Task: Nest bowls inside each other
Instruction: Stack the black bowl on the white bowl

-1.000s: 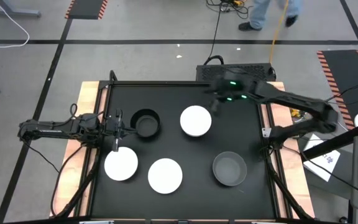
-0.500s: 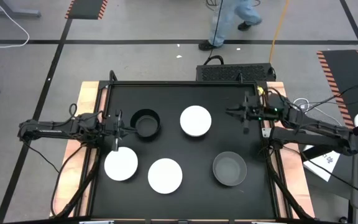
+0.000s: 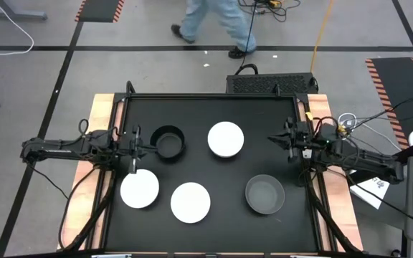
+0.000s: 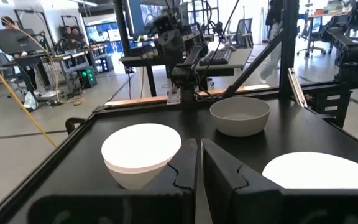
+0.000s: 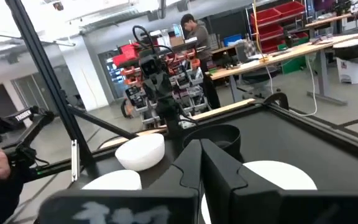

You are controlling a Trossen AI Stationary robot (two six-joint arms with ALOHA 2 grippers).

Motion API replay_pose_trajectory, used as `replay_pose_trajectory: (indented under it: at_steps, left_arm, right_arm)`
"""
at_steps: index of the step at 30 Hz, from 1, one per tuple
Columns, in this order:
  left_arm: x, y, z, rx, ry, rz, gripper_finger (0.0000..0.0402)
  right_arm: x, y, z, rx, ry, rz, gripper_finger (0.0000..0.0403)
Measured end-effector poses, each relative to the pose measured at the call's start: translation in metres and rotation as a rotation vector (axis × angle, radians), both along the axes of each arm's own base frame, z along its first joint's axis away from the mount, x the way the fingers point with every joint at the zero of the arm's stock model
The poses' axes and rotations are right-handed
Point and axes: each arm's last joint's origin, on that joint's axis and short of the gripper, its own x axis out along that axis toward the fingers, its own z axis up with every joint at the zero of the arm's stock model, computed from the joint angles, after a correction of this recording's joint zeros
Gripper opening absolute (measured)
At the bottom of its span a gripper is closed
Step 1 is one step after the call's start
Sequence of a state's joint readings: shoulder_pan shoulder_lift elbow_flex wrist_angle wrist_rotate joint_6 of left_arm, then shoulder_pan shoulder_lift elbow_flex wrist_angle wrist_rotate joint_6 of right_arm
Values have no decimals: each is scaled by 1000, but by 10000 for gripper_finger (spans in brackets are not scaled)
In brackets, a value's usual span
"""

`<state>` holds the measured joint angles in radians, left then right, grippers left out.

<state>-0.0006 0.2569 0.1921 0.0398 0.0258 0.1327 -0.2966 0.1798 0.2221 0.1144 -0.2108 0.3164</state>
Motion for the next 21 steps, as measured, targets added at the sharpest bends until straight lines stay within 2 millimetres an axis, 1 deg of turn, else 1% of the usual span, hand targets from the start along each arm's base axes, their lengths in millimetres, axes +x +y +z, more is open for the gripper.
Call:
replay_pose_trajectory:
  at_steps: [9,13,15,17,21]
  left_arm:
    - [0,0,9,11,-96,0,26]
    - [0,0,10,-2,-104,0,26]
    - [0,0,12,4,-121,10,26]
    - [-1,1,13,0,-136,45,26]
    - [-1,3,18,5,-180,114,26]
  right_arm:
    - [1,-1,-35,19,23,-2,0]
    - [1,-1,-34,9,-25,-2,0]
    - [1,-1,-35,6,-21,-3,0]
    - [2,-1,-40,5,28,-4,0]
    - [2,-1,-38,-9,13,-1,0]
